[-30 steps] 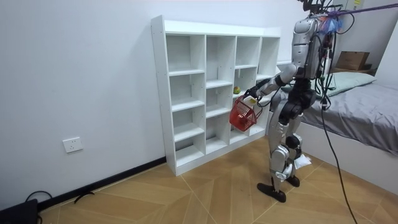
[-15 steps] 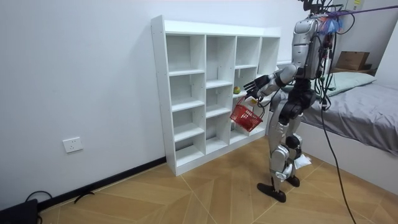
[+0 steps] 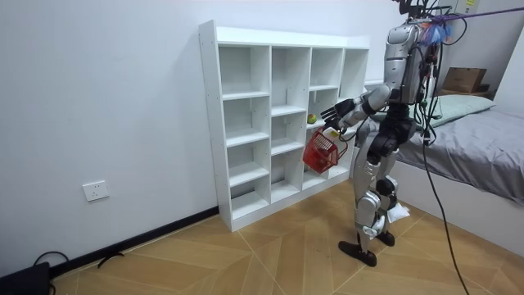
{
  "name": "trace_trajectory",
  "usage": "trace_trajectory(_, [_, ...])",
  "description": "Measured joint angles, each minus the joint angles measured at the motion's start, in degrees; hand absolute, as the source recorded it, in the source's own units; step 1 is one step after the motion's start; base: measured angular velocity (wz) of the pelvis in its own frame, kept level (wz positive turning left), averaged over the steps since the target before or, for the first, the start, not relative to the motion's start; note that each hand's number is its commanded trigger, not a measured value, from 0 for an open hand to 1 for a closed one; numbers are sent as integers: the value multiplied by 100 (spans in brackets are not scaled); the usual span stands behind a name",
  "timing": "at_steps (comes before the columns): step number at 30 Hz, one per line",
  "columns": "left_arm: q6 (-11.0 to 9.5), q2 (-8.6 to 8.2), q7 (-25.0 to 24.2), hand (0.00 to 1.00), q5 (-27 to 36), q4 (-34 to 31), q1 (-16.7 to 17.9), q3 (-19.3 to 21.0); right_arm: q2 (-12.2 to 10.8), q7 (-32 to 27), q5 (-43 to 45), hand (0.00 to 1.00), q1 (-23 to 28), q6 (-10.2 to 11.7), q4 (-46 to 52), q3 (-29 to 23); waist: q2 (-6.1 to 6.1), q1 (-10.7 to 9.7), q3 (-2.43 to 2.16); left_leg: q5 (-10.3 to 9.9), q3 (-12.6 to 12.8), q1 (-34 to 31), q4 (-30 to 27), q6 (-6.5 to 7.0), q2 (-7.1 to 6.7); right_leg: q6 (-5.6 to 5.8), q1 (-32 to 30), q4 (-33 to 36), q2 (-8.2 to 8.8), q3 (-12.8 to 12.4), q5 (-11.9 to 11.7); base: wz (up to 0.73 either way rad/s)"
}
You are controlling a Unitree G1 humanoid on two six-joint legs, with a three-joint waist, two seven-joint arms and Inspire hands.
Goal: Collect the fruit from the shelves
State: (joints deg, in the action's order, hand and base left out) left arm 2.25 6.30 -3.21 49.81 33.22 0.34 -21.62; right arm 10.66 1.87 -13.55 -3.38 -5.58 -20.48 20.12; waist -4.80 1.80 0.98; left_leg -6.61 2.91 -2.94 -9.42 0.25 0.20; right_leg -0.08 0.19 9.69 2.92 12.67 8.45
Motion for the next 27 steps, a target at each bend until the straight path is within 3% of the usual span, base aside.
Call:
trace_trajectory(10, [47,22,-1,100,-3,0,19,125,15,-190,-118,0,0,0,75,-112,-1,-18,-3,0,-3,0,-1,0,-2,0,-7,1,5,9,0,0])
trace_trajectory(15, [85,129,4,100,-4,15,164,209,46,-269,-116,0,6,-17,283,-349,0,-32,-8,-1,3,0,-7,0,-2,0,0,0,5,9,0,0])
trace_trajectory(23, [160,222,-8,100,-457,679,467,789,109,-461,-68,0,55,-11,1101,-836,13,-6,-50,-21,32,71,20,0,1,3,32,-3,1,-22,2,-3])
trace_trajectory(27, [160,255,-11,100,-701,1004,552,926,122,-626,2,0,64,2,1109,-976,32,-8,-49,-26,33,119,19,5,0,3,79,-5,2,-24,2,0])
